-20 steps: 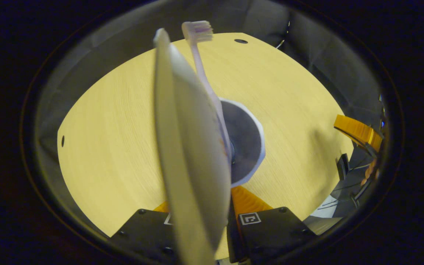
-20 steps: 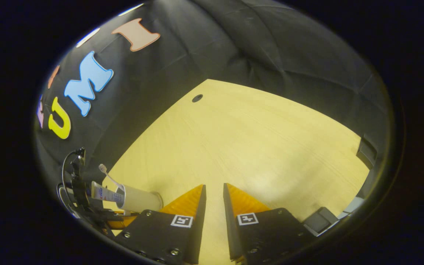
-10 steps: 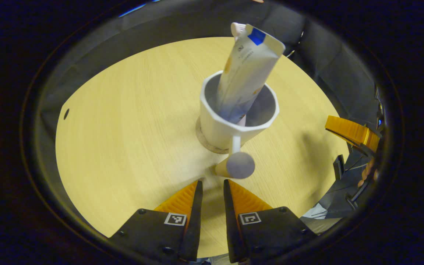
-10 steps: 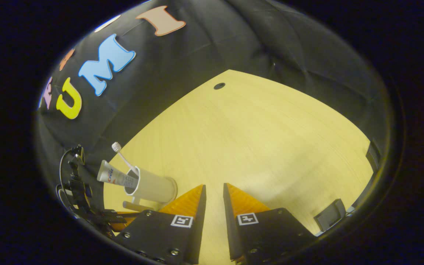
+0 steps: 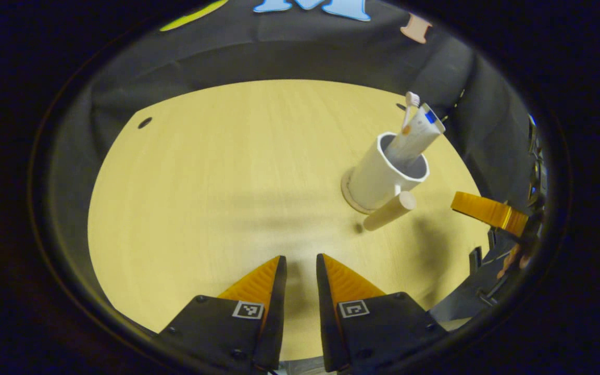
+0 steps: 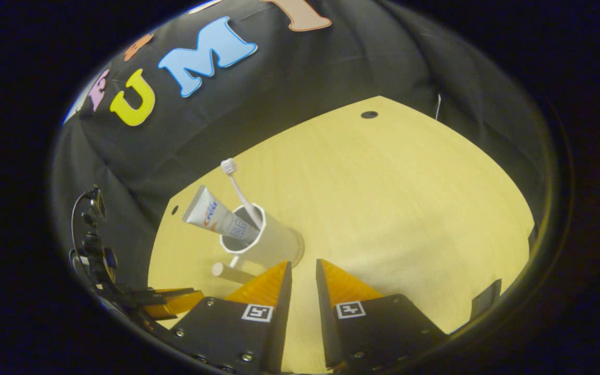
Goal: Put the toothbrush and toothpaste on the desktop into the cup, then pick up the cup and place it on the coaster on the desktop.
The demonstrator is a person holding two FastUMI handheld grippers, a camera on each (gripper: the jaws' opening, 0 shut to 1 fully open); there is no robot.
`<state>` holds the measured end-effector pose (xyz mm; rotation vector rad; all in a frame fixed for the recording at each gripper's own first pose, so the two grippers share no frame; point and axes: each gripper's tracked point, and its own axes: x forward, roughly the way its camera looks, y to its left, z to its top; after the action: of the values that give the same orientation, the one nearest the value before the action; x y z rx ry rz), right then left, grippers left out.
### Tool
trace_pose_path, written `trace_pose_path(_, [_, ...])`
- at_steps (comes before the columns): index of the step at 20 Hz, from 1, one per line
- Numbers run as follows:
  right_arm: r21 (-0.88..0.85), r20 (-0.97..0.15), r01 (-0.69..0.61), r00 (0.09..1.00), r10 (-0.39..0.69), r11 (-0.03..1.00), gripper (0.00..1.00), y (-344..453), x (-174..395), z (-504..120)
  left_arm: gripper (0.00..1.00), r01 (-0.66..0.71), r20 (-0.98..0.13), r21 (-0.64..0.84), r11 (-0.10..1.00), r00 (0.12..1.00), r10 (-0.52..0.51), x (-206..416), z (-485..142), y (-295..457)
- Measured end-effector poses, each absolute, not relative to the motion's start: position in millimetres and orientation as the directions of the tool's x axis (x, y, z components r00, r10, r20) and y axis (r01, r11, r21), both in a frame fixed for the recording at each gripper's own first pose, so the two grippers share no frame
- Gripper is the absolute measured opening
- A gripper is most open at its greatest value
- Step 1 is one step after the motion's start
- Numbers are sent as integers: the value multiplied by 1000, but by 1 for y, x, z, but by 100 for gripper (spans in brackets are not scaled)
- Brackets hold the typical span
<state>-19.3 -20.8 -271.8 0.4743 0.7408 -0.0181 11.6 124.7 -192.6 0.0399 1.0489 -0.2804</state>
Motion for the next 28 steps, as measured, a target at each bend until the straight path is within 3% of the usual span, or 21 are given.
trace_pose_path(7, [330,-548,84,828,118,940,29,-1,1,-199,39,170,-638,-67,983,750,-173,47,-97,164])
trace_pose_path(12, [321,-413,26,903,115,947,29,14,17,-126,36,174,-435,-18,985,885,-165,66,-9,171])
trace_pose_path(17, [267,-286,-17,954,96,964,29,17,19,-68,35,180,-238,-9,984,955,-177,62,84,172])
trace_pose_path(18, [261,-261,-21,961,92,965,29,18,19,-57,40,181,-201,-9,983,963,-179,58,98,172])
trace_pose_path(28, [0,-22,-15,1000,15,1000,29,23,16,23,39,113,45,27,993,992,-114,30,175,193])
